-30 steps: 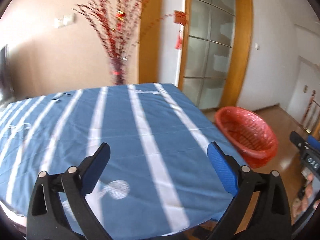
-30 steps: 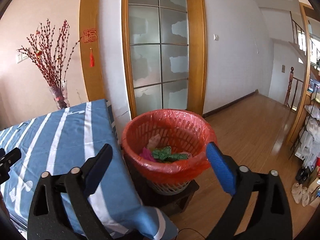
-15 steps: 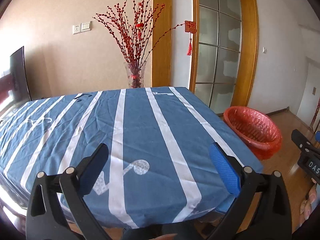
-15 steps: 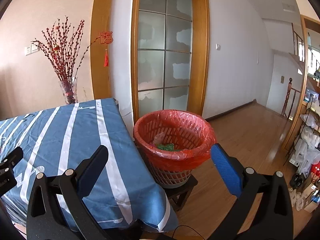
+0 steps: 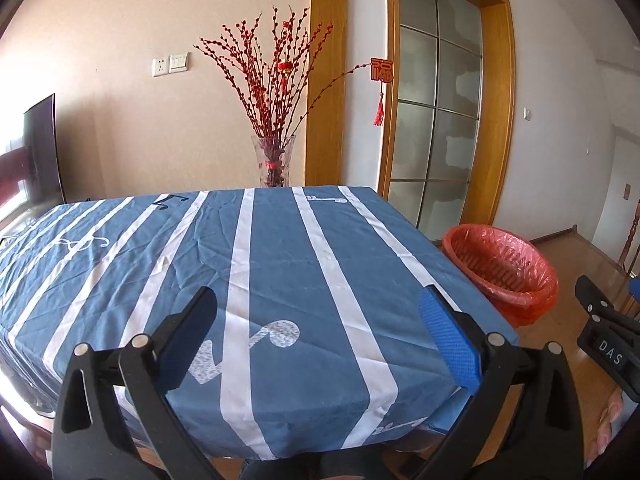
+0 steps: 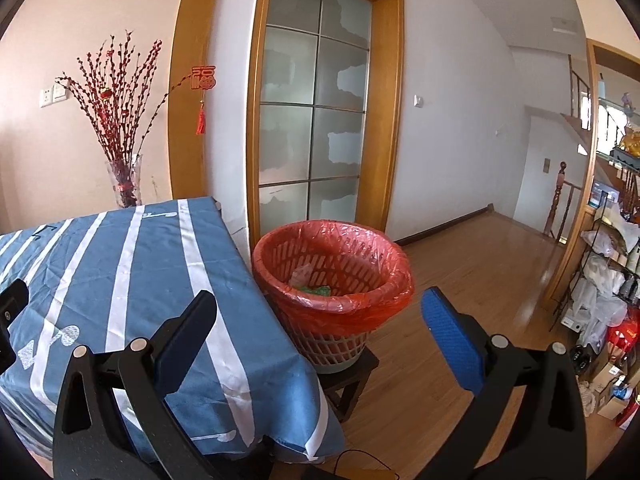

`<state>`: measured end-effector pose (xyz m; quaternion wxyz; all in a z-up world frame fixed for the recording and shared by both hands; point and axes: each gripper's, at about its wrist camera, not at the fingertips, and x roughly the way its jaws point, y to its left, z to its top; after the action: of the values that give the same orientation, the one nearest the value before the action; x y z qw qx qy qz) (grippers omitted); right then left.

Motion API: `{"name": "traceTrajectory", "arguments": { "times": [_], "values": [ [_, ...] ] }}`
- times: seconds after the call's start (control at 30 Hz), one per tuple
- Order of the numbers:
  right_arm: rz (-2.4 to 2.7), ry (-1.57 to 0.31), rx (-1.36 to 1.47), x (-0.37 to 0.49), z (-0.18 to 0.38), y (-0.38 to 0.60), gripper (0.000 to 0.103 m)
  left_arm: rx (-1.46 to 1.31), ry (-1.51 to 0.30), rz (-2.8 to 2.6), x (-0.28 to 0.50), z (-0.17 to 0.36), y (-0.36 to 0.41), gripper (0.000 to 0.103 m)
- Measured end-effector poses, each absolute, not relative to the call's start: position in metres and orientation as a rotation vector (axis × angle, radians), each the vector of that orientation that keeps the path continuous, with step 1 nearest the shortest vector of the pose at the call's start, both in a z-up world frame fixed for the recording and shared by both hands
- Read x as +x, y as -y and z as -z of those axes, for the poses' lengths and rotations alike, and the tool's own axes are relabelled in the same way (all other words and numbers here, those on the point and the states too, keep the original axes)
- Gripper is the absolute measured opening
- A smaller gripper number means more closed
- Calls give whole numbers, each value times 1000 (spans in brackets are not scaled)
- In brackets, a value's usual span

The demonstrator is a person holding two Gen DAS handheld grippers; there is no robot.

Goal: Collect trash

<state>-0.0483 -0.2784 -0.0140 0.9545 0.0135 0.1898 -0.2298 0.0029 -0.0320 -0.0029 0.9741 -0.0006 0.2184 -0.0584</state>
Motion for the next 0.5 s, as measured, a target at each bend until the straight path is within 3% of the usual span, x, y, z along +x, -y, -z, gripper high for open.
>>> {"name": "traceTrajectory", "arguments": {
  "times": [0.5],
  "values": [
    [483, -444, 42, -57, 31, 275, 101, 19, -463, 133, -4, 16, 39, 99]
  ]
}}
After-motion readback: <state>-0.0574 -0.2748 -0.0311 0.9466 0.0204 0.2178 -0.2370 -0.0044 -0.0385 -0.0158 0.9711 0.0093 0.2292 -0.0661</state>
